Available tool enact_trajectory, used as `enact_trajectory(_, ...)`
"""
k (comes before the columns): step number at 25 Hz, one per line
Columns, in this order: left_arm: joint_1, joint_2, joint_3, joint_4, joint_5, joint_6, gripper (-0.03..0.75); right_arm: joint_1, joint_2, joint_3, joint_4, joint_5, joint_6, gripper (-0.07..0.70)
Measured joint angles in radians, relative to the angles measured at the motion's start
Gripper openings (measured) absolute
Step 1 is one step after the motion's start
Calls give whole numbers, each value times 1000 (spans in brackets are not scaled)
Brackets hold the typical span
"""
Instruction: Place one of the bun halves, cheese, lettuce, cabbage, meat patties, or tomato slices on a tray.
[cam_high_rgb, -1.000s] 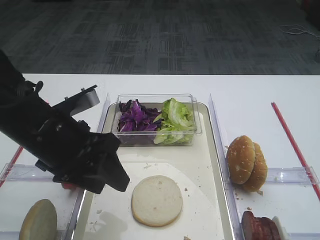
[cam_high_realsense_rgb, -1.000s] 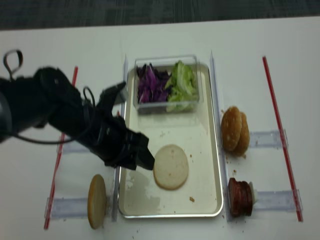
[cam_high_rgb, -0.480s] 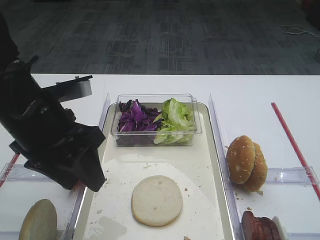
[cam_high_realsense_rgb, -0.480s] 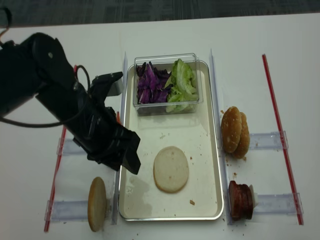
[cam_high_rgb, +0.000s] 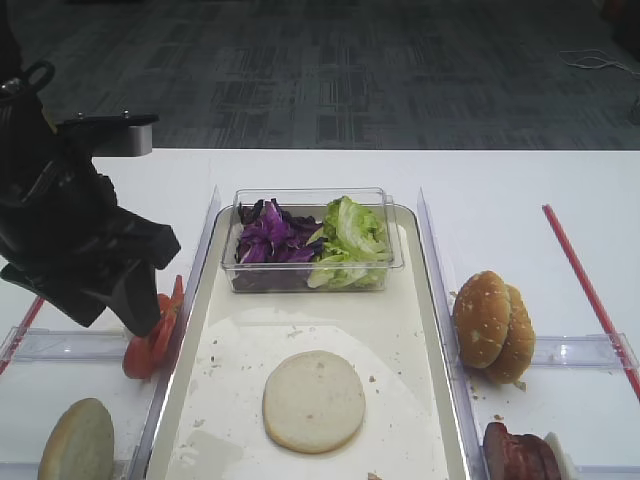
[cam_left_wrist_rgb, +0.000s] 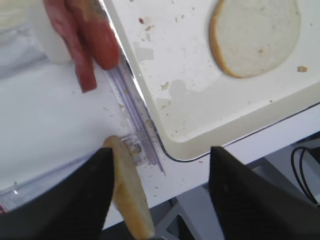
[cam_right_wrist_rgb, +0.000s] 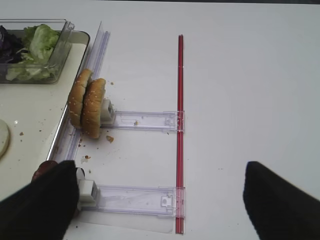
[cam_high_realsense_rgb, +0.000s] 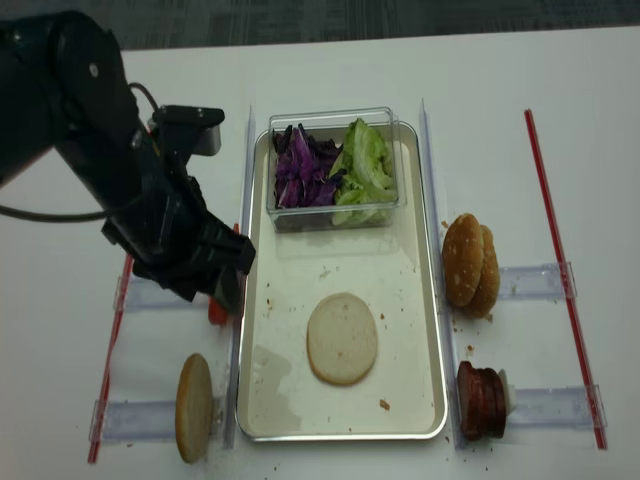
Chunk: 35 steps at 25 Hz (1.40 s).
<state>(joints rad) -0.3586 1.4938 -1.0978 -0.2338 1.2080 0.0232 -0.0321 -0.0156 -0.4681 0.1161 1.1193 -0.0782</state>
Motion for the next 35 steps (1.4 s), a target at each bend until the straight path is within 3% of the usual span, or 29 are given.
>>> enact_trajectory(13,11,-14,-6,144,6,-33,423,0,0,0,0,0,0,657)
enact_trajectory(29,281,-14,-6,306,6,-33,423,0,0,0,0,-2,-2,657)
enact_trajectory(35,353,-14,-6,308,8,-33,423,0,0,0,0,-2,-2,657)
